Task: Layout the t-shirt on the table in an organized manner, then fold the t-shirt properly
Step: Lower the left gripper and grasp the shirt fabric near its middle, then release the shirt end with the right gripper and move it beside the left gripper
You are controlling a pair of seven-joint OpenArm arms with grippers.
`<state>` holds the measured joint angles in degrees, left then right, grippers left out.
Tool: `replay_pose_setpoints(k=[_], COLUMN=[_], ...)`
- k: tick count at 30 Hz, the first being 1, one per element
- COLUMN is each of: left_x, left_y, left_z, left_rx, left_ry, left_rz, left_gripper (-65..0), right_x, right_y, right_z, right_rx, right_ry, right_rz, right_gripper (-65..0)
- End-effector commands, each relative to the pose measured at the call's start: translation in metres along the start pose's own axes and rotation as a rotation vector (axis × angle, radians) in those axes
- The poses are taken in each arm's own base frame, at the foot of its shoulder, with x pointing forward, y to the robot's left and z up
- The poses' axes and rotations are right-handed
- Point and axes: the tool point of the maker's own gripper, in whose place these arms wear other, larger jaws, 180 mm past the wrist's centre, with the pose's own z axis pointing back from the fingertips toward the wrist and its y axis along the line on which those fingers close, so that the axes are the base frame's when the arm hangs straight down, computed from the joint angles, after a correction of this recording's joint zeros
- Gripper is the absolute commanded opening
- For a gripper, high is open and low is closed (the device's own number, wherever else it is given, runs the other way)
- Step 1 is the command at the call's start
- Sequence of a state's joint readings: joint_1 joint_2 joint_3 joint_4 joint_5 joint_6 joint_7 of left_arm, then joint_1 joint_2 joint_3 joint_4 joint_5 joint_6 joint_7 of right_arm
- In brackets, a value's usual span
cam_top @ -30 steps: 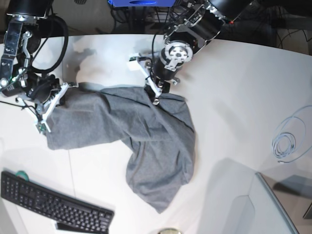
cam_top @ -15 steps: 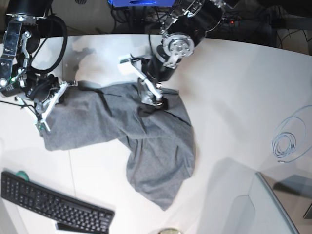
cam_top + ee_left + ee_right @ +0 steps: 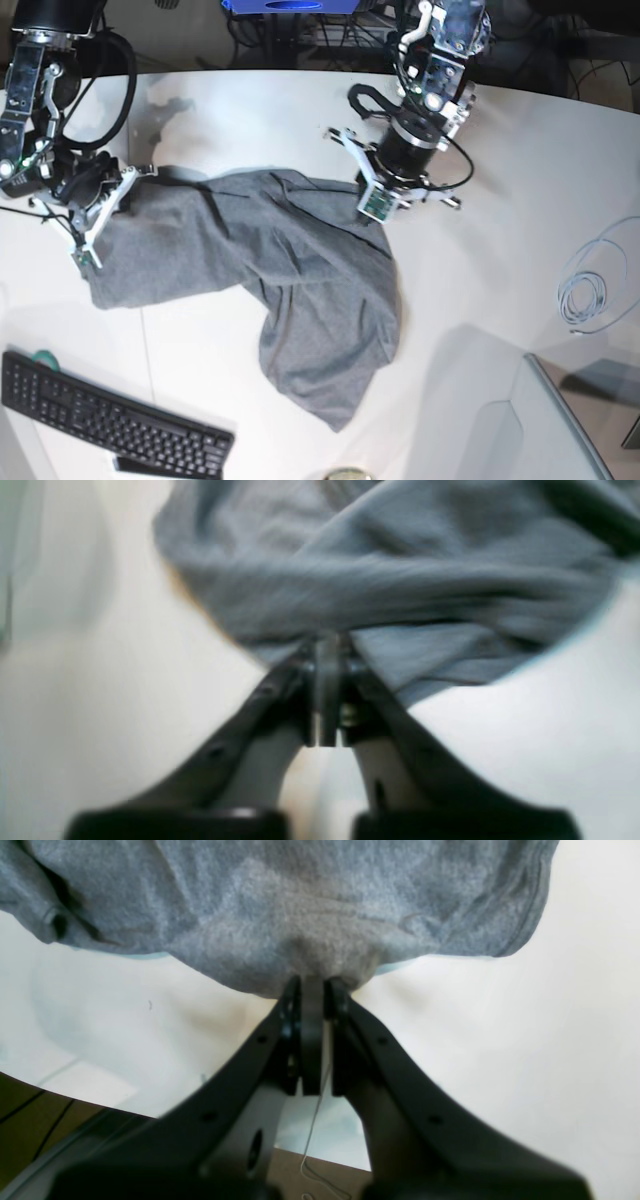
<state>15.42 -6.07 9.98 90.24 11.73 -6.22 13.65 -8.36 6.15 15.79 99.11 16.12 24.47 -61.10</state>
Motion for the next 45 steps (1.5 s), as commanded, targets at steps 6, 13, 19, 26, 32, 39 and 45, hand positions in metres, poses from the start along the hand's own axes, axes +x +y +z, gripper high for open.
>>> replay_pose_setpoints(k=[6, 13, 19, 26, 32, 39, 45], left_x=[-0.01, -0.048, -0.07, -0.036, 0.007, -0.027, -0.06], left_y=[0.018, 0.026, 0.066, 0.084, 0.034, 0.002, 0.009], left_z=[-0.033, -0.04, -0.003, 0.004, -0.034, -0.068, -0.064], left_rx=[0.063, 0.092, 0.19, 0.242, 0.135, 0.04, 0.043], left_ry=[0.035, 0.138, 0.161, 0.072, -0.028, 0.091, 0.169], left_rz=[0.052, 0.056, 0.069, 0.081, 0.098, 0.064, 0.046], left_gripper=[-65.0, -65.0, -65.0, -65.0, -65.0, -65.0, -65.0], right_x=[0.002, 0.028, 0.036, 0.046, 0.045, 0.049, 0.057], right_y=[0.021, 0.069, 0.155, 0.194, 0.193, 0.179, 0.15], right_z=[0.01, 0.038, 0.035, 0.0, -0.035, -0.056, -0.068], right_rx=[0.033, 0.102, 0.281, 0.222, 0.199, 0.176, 0.129], right_ry=[-0.1, -0.279, -0.327, -0.276, -0.194, -0.138, -0.106], right_rz=[-0.006, 0.188, 0.463, 0.626, 0.634, 0.636, 0.57], right_gripper=[-41.9, -30.0, -35.9, -35.7, -35.7, -37.5, -64.2])
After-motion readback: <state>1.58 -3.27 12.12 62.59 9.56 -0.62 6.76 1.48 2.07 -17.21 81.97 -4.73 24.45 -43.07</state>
